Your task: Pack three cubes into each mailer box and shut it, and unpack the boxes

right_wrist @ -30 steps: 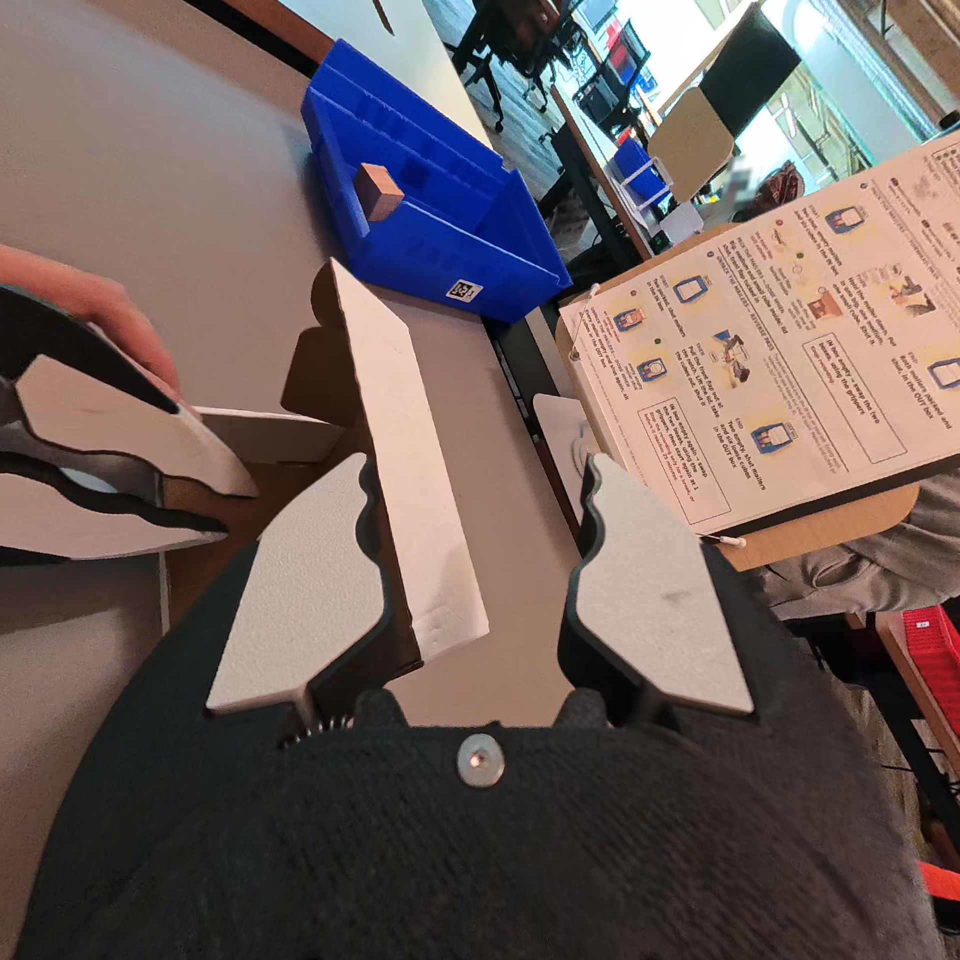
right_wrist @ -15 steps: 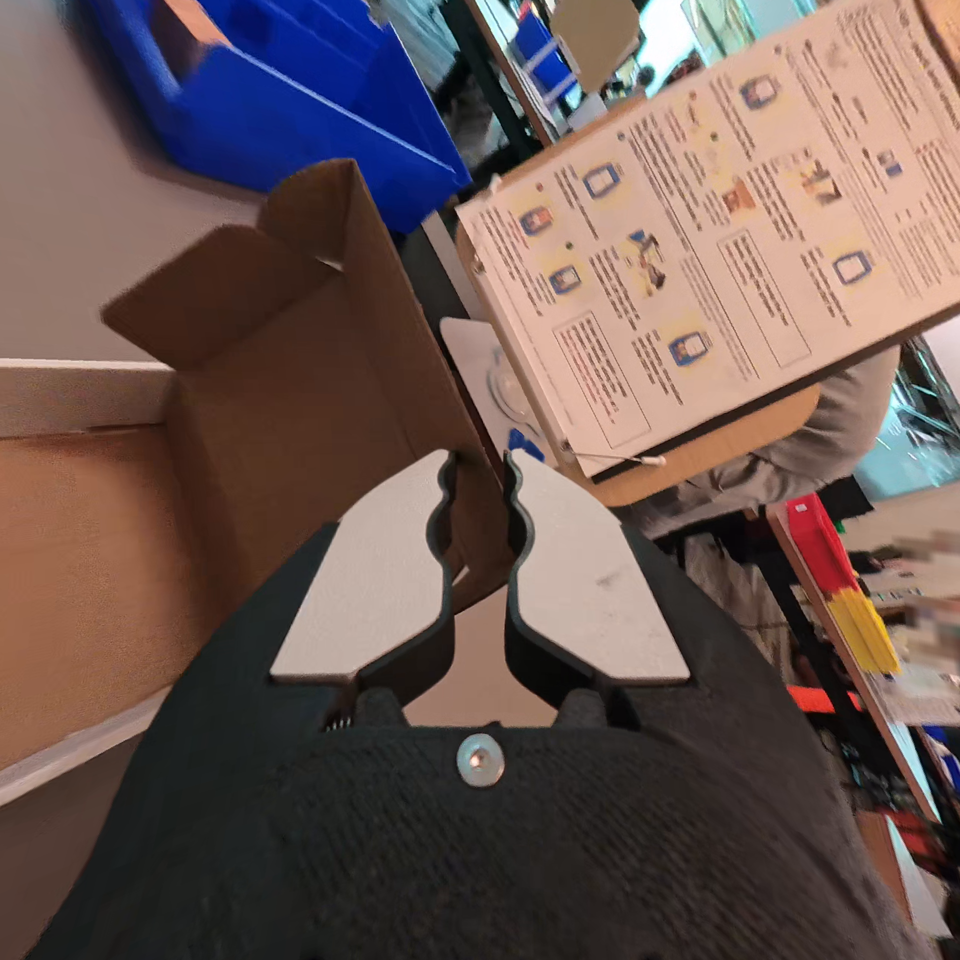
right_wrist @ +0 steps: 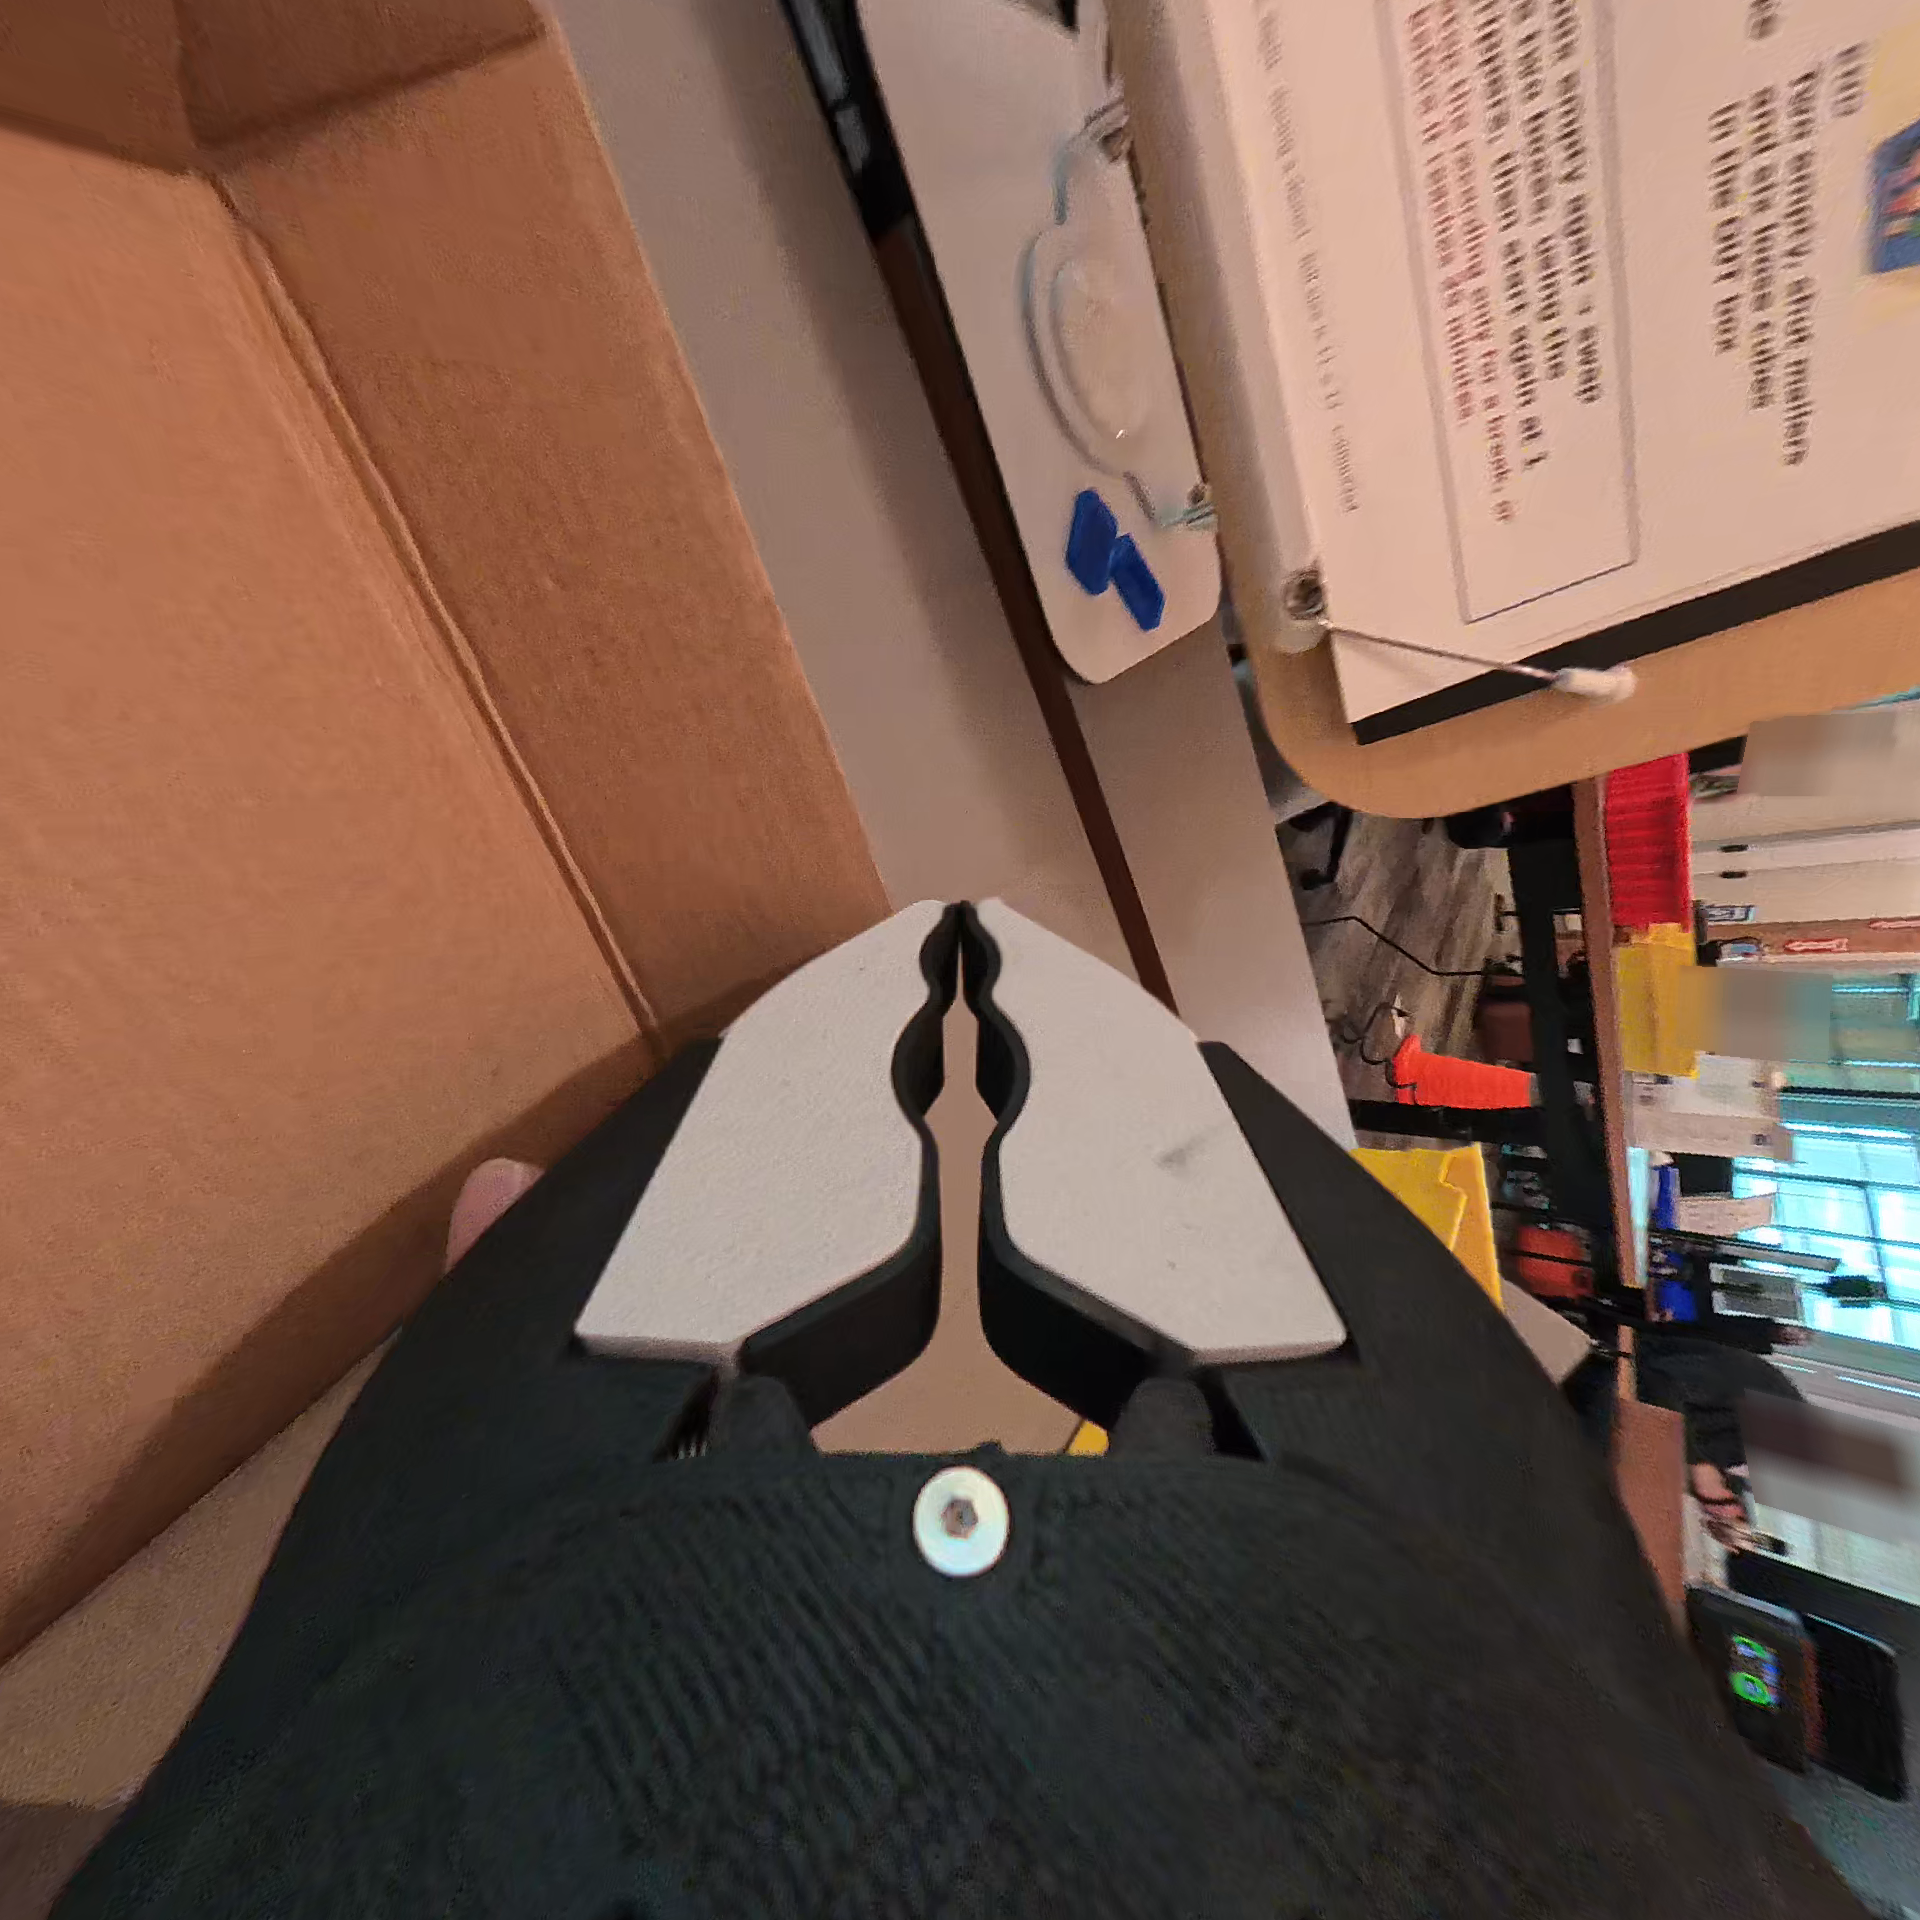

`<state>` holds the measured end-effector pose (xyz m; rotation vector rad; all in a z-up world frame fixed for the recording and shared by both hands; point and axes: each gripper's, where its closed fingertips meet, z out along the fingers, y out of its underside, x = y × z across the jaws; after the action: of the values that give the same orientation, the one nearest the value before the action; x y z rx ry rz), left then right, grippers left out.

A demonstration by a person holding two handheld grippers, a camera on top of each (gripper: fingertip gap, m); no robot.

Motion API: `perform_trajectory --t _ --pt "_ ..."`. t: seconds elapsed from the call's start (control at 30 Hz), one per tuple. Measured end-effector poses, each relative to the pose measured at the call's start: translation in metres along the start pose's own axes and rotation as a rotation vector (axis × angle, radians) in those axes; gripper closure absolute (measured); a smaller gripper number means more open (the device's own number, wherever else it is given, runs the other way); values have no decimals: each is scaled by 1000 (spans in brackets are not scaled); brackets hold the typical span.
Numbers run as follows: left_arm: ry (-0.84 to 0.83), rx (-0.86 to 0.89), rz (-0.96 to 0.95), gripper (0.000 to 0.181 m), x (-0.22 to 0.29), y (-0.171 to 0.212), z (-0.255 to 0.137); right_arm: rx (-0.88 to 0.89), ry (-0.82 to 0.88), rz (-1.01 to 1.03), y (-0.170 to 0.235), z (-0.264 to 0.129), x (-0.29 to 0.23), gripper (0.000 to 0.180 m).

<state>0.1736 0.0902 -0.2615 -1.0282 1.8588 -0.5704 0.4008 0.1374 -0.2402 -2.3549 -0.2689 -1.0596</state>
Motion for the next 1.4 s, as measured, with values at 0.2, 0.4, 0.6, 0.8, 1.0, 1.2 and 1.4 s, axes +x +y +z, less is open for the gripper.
perform_trajectory --t 0.2,0.4,0.6,0.8,1.0,1.2,1.4 --pt "8 1 -16 181 -1 1 0 90 2 59 -10 -12 6 176" --pt "-27 3 19 176 -2 -2 0 267 -31 113 -46 -57 27 158" --pt "-29 24 -15 172 -1 -4 1 443 -118 166 -72 -96 13 125" --pt "-58 57 -29 169 -9 -10 -4 565 -143 267 -81 -132 9 113" --pt "-49 172 -178 168 -34 -25 -24 620 -120 338 -71 -162 2 107" --pt "-176 172 -425 160 -146 2 -63 643 -144 368 -52 -180 -23 106" --pt "-216 -342 -584 114 -291 128 -52 646 -158 354 -34 -189 -37 106"
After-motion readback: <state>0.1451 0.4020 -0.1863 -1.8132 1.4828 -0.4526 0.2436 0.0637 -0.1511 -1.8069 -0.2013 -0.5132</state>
